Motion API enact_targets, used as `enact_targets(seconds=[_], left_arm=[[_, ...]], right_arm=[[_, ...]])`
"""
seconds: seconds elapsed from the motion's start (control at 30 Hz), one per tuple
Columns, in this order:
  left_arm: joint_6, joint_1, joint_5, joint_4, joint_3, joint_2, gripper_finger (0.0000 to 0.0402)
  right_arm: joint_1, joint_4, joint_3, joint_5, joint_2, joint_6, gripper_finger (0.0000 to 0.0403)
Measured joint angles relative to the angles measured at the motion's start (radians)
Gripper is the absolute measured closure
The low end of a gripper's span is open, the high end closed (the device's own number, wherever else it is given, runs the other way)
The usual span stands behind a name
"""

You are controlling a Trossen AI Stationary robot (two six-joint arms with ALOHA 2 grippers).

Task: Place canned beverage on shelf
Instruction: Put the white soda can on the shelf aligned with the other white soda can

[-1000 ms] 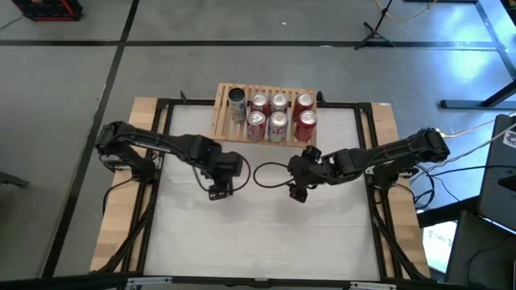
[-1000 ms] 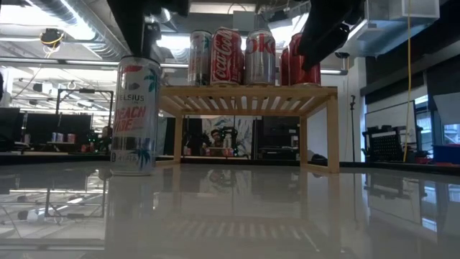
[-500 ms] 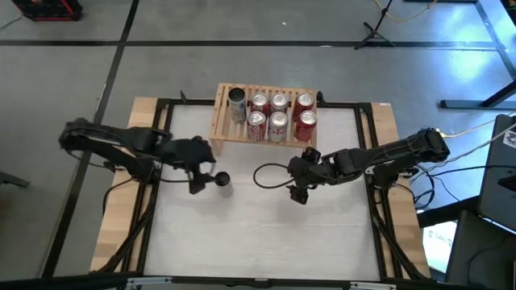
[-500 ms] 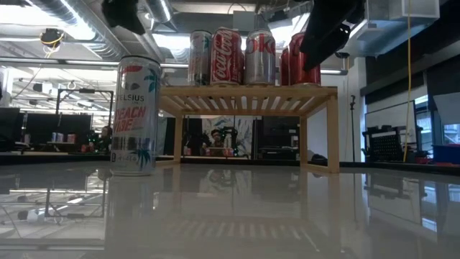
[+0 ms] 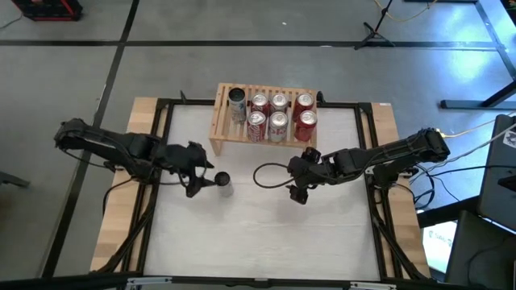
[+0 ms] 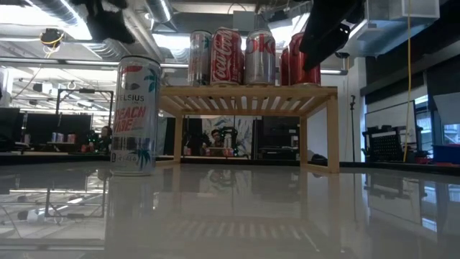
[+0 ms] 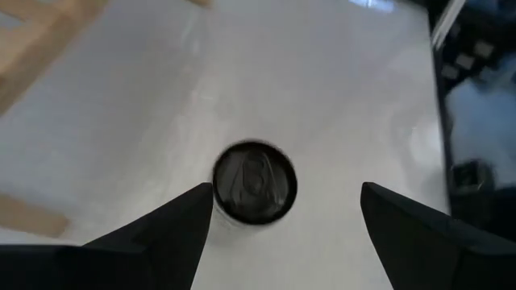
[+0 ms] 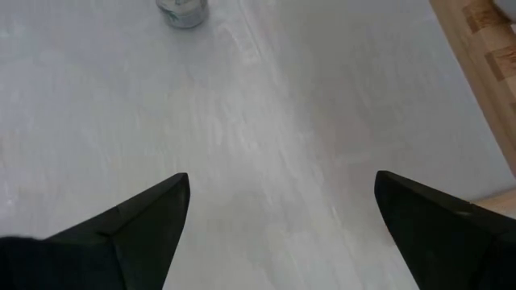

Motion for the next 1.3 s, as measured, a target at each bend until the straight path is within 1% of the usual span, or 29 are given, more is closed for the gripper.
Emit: enact_targets(seconds=[0.23, 0.3, 0.43, 0.9, 1.0, 1.17, 1.23, 1.3], left_arm=[[0.128, -0.029, -0.072, 0.044, -0.020, 0.100, 0.0096], [0.155, -0.030, -0.077, 0.051, -0.020, 0.125, 0.0096], [0.164, -0.030, -0.095, 0.061, -0.021, 0.164, 0.0099], [0.196, -0.029, -0.075, 0.110, -0.020, 0.287, 0.0101], [0.197, -0.029, -0.060, 0.108, -0.020, 0.303, 0.0118], [0.189, -0.029, -0.046, 0.108, -0.020, 0.299, 0.0171], [0.183, -0.029, -0.033, 0.073, -0.002, 0.291, 0.0177], [0.180, -0.029, -0.023, 0.012, 0.048, 0.277, 0.0177]], right_arm=[[0.000, 0.003, 0.000, 0.000, 0.000, 0.000, 0.0020], [0.000, 0.003, 0.000, 0.000, 0.000, 0.000, 0.0020], [0.000, 0.004, 0.000, 0.000, 0.000, 0.002, 0.0020], [0.000, 0.005, 0.000, 0.000, 0.000, 0.008, 0.0020], [0.000, 0.006, 0.000, -0.003, 0.000, 0.011, 0.0020], [0.000, 0.008, 0.000, -0.019, 0.000, 0.014, 0.0020], [0.000, 0.008, 0.000, -0.019, 0.000, 0.013, 0.0020], [0.000, 0.008, 0.000, -0.019, 0.000, 0.013, 0.0020]])
